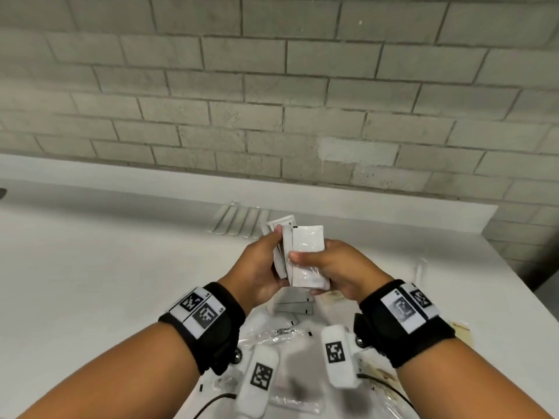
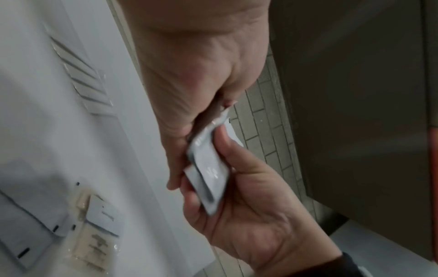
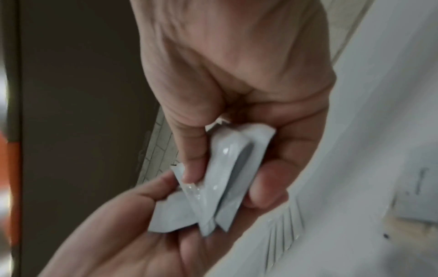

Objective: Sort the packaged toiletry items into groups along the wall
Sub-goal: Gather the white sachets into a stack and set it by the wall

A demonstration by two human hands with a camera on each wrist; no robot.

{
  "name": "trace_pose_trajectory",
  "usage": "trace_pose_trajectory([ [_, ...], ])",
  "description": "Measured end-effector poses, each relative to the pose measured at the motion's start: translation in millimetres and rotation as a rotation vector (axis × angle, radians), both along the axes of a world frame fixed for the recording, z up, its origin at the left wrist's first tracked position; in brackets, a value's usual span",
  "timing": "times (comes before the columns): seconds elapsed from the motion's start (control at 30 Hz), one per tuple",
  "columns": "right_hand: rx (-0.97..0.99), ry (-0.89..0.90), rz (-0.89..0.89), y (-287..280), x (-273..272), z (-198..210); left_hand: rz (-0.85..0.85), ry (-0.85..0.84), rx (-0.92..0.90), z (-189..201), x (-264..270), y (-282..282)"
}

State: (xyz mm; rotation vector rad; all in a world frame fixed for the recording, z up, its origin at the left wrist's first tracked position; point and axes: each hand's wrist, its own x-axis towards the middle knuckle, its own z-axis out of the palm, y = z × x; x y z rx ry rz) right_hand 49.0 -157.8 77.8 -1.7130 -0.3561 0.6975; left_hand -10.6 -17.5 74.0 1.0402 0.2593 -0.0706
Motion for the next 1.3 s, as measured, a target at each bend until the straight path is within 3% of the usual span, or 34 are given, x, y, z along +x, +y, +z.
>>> trace_pose_trajectory([
  [0.1,-0.236,-0.159,0.038,5.6,-6.2,3.8,-0.14,-0.028,-0.009,-1.6,-0.6,1.9],
  [0.2,-0.417,-0.274,0.031,6.7,-3.6,2.6,-0.157,-0.055,0.035,-9.9,-2.3,3.5],
  [0.27,-0.333,-0.212,-0.065,4.7,-1.4,5.3,-0.148,-0.073,0.045,-12.5,-1.3,6.0],
  [0.37,-0.037,-0.09,-0.217,2.6,2.6,11.2,-0.11,-0.093,0.041,-12.0,3.0,12.8],
  [0.47,0.096,-0.072,-0.207,-1.8,8.7,13.1,-0.061,-0.085,0.063,-10.1,7.6,16.7],
  [0.67,0.374,-0.43,-0.207,-24.0,7.4,36.5,-0.065,-0.037,0.015,-8.0,12.4,19.5],
  [0.8,0.324,-0.404,-0.06,-27.5,-0.8,21.0,-0.2,-0.08,-0.044,-1.0,9.6,13.8],
  [1.0,0.358,-0.308,-0.039,-28.2,-8.6,7.9,-0.226,-0.121,0.157,-4.8,5.7,4.0],
  [1.13,0.502,-0.229,-0.279,-37.8,-0.6,9.8,-0.213,-0.099,0.222,-4.8,4.5,2.6],
  [1.2,0.427,-0.276,-0.339,-41.2,5.2,16.1,-0.229,-0.087,0.263,-5.6,4.1,1.6],
  [1.3,0.066,-0.329,-0.097,-38.9,10.3,24.7,-0.269,-0.079,0.287,-7.1,4.4,-0.3],
])
